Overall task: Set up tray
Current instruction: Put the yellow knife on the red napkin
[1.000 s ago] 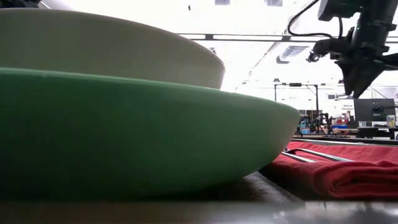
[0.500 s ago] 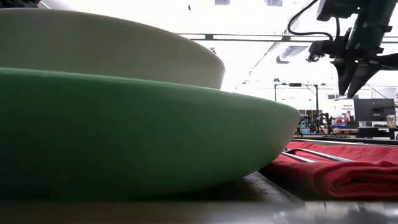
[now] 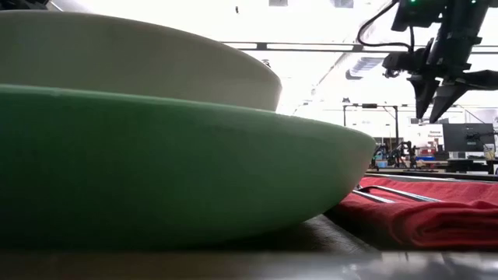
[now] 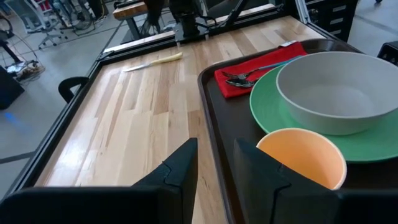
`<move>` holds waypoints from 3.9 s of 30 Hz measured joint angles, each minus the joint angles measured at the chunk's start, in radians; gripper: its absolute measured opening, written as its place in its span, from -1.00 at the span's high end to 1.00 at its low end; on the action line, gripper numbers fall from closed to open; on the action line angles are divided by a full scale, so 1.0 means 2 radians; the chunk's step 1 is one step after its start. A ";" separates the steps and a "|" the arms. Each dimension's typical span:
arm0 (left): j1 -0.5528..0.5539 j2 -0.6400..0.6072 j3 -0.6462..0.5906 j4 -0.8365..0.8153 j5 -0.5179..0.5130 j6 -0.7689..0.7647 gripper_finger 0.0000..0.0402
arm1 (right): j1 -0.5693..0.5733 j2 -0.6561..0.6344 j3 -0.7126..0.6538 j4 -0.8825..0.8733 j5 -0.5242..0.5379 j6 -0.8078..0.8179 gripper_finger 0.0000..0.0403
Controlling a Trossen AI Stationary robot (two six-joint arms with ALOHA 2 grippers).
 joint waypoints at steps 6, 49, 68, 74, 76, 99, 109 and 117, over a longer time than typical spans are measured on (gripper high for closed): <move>0.000 0.000 0.000 0.000 0.000 0.000 0.32 | -0.040 0.000 0.000 0.030 -0.015 -0.038 0.42; 0.000 0.000 0.000 0.000 -0.005 0.000 0.32 | -0.100 0.039 0.000 0.088 -0.065 -0.122 0.22; 0.000 0.000 0.000 0.000 -0.007 -0.001 0.32 | -0.189 0.169 0.000 0.094 -0.089 -0.207 0.21; 0.000 0.000 0.000 0.000 -0.010 -0.001 0.32 | -0.204 0.202 0.000 0.099 -0.093 -0.229 0.22; 0.000 0.000 0.000 0.000 -0.010 -0.001 0.32 | -0.207 0.210 0.000 0.103 -0.092 -0.236 0.22; 0.000 0.000 0.000 0.000 -0.022 -0.001 0.32 | -0.210 0.294 0.000 0.119 -0.075 -0.281 0.19; 0.000 0.000 0.000 0.000 -0.023 -0.001 0.32 | -0.210 0.294 0.000 0.135 -0.079 -0.286 0.22; 0.000 0.000 0.000 0.001 -0.022 -0.001 0.32 | -0.210 0.294 0.000 0.137 -0.076 -0.290 0.19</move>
